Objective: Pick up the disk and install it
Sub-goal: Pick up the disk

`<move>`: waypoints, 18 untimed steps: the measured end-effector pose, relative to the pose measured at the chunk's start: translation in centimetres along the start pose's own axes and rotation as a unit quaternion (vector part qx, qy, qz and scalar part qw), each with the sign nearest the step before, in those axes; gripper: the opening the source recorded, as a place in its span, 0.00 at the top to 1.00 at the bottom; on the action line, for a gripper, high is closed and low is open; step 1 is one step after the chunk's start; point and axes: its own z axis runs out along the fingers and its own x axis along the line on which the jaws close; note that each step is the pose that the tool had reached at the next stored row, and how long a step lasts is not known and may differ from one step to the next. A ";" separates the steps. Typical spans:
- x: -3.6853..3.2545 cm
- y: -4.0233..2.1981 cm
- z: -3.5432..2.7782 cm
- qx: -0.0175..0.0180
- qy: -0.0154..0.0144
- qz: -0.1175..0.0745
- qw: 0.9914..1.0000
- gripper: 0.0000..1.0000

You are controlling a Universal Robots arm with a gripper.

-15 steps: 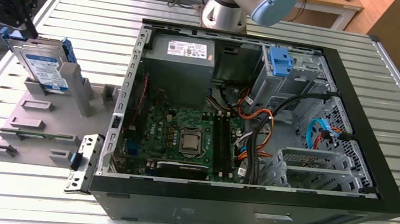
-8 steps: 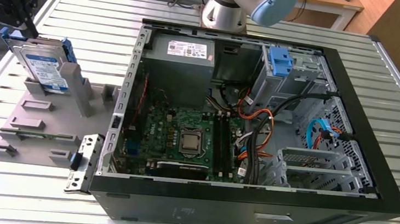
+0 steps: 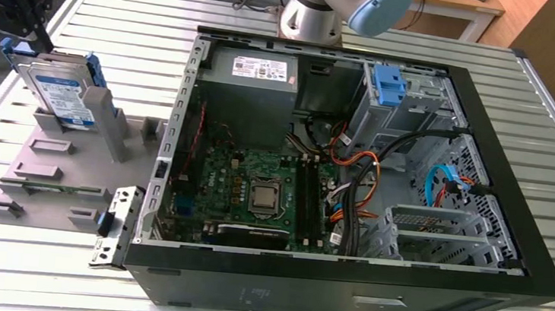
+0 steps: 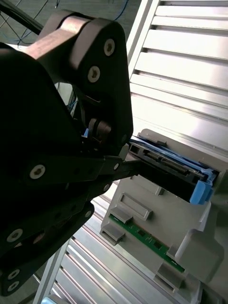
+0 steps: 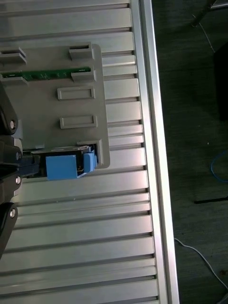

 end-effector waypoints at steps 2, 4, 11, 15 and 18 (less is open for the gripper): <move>0.02 0.00 0.00 0.000 0.000 0.000 1.000 0.89; 0.07 -0.01 0.00 0.000 0.000 0.000 1.000 0.89; 0.08 -0.07 0.00 0.000 0.000 0.000 1.000 0.89; 0.06 -0.28 0.00 0.000 0.000 0.000 1.000 0.89; 0.03 -0.46 -0.01 0.000 0.000 0.000 1.000 0.89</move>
